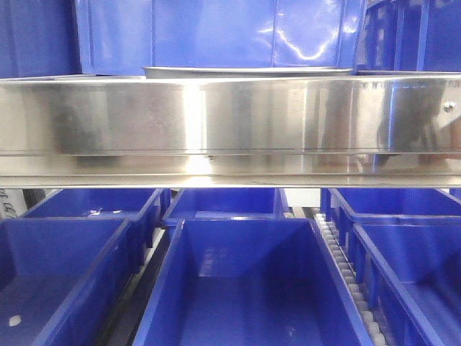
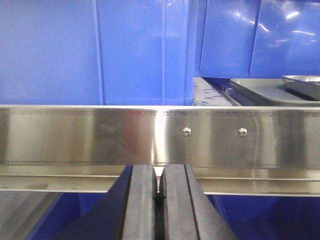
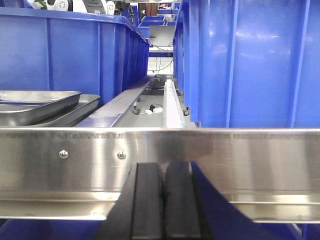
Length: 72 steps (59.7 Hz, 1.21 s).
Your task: Stack silver trays without gaps
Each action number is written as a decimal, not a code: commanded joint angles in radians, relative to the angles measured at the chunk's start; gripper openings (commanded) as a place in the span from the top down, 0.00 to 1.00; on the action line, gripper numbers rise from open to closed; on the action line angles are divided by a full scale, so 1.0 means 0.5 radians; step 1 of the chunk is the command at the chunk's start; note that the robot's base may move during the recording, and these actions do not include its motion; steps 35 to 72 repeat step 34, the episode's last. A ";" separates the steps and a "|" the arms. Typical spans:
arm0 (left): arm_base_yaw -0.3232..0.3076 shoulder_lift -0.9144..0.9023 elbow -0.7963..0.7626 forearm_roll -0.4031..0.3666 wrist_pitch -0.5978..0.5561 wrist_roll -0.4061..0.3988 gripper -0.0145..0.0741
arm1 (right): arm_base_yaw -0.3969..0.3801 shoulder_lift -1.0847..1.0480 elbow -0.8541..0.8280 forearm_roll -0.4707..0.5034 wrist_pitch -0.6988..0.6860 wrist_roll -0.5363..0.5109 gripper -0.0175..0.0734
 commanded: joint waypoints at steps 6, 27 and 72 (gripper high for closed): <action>0.000 -0.010 -0.004 -0.014 -0.020 -0.003 0.84 | 0.005 -0.008 -0.001 -0.005 -0.031 -0.003 0.89; 0.000 -0.010 -0.004 -0.014 -0.020 -0.003 0.84 | 0.005 -0.008 -0.001 -0.005 -0.031 -0.003 0.89; 0.000 -0.010 -0.004 -0.014 -0.020 -0.003 0.84 | 0.005 -0.008 -0.001 -0.005 -0.031 -0.003 0.89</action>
